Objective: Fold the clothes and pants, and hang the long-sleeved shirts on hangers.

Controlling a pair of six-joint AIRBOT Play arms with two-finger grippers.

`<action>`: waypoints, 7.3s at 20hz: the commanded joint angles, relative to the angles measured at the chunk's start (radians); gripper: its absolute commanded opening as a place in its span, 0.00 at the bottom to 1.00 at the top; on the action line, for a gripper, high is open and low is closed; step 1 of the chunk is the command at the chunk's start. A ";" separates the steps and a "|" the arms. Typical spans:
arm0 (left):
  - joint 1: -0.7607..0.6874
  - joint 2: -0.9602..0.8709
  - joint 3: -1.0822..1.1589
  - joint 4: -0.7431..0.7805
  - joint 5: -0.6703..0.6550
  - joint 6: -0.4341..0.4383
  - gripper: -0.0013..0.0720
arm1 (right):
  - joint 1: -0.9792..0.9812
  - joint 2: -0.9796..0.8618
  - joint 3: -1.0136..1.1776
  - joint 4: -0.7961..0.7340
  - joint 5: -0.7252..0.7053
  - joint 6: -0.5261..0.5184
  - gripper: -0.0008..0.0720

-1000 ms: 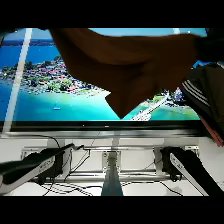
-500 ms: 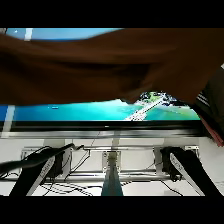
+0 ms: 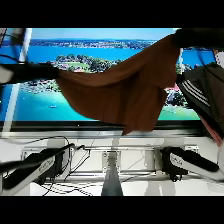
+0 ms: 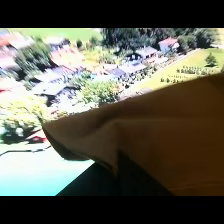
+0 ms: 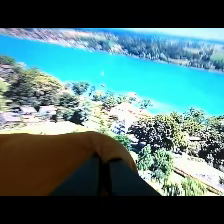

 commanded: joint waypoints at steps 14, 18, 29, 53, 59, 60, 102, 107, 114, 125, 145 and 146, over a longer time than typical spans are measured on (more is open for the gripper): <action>0.330 -0.306 -0.087 -0.014 -0.320 0.225 0.97 | -0.143 -0.311 0.006 -0.311 0.110 0.015 0.76; 0.337 -0.379 -0.117 -0.121 -0.289 0.410 0.97 | -0.236 -0.311 0.005 -0.308 0.205 -0.013 0.75; 0.314 -0.441 -0.117 -0.329 -0.351 0.665 0.79 | -0.463 -0.287 0.005 -0.216 0.379 -0.047 0.70; 0.396 -0.506 -0.064 -0.151 -0.510 0.491 0.60 | -0.611 -0.193 -0.486 0.111 0.426 -0.335 0.62; 0.386 -0.608 -0.156 -0.229 -0.476 0.490 0.60 | -0.610 -0.194 -0.488 0.166 0.358 -0.334 0.62; 0.386 -0.615 -0.158 -0.234 -0.463 0.490 0.59 | -0.610 -0.194 -0.488 0.167 0.353 -0.334 0.62; 0.389 0.536 0.274 -0.302 0.278 0.382 0.05 | -0.288 0.639 -0.065 0.507 -0.041 -0.354 0.04; 0.389 0.681 0.271 -0.188 0.332 0.345 0.05 | -0.288 0.782 -0.041 0.483 -0.155 -0.354 0.03; 0.356 0.332 0.269 -0.175 0.021 0.190 0.05 | -0.288 0.472 -0.047 0.460 -0.055 -0.208 0.03; 0.187 -0.587 0.269 -0.172 0.121 0.342 0.05 | -0.216 -0.372 -0.047 0.397 -0.111 -0.210 0.04; 0.237 -0.527 0.270 -0.225 -0.335 0.162 0.85 | -0.262 -0.439 -0.040 -0.140 0.378 -0.160 0.74; 0.259 -0.484 0.260 -0.196 -0.348 0.145 0.81 | -0.288 -0.430 -0.044 -0.134 0.422 -0.142 0.74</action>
